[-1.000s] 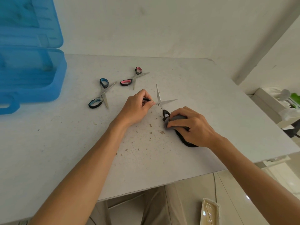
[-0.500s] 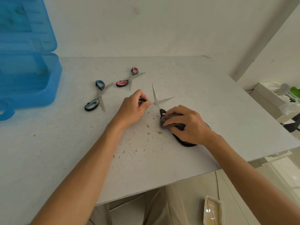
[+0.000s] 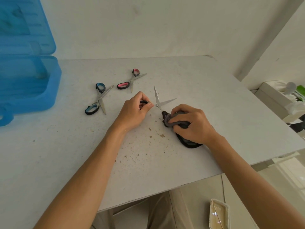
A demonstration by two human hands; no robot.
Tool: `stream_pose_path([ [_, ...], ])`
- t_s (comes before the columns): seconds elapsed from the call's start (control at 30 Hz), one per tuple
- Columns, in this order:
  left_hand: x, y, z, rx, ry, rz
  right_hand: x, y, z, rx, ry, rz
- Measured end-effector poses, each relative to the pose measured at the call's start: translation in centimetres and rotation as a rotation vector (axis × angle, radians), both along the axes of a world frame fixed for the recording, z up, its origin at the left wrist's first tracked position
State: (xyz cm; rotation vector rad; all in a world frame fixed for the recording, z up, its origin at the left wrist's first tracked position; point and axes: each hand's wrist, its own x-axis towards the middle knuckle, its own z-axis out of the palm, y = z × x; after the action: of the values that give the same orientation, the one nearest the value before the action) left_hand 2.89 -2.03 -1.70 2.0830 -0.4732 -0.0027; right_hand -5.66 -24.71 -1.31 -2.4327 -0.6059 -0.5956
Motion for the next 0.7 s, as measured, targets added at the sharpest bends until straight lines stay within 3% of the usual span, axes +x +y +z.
stream_pose_path([
  [0.17,0.0,0.1,0.2,-0.038,0.058,-0.040,0.0,-0.1,0.0,0.181,-0.042,-0.162],
  [0.33,0.0,0.1,0.2,-0.016,0.035,-0.022,-0.1,0.1,-0.4,-0.124,-0.044,-0.108],
  [0.43,0.0,0.1,0.1,-0.002,0.023,-0.009,-0.1,0.4,-0.2,-0.154,-0.031,-0.077],
  [0.57,-0.1,0.1,0.0,-0.017,0.025,0.000,-0.6,-0.4,0.8,0.196,0.163,-0.069],
  [0.63,0.0,0.1,0.1,-0.026,0.033,0.001,-0.8,-0.7,1.1,0.338,0.148,-0.159],
  [0.7,-0.1,0.1,0.1,-0.023,0.031,0.002,-0.7,-0.4,0.7,0.314,0.070,-0.198],
])
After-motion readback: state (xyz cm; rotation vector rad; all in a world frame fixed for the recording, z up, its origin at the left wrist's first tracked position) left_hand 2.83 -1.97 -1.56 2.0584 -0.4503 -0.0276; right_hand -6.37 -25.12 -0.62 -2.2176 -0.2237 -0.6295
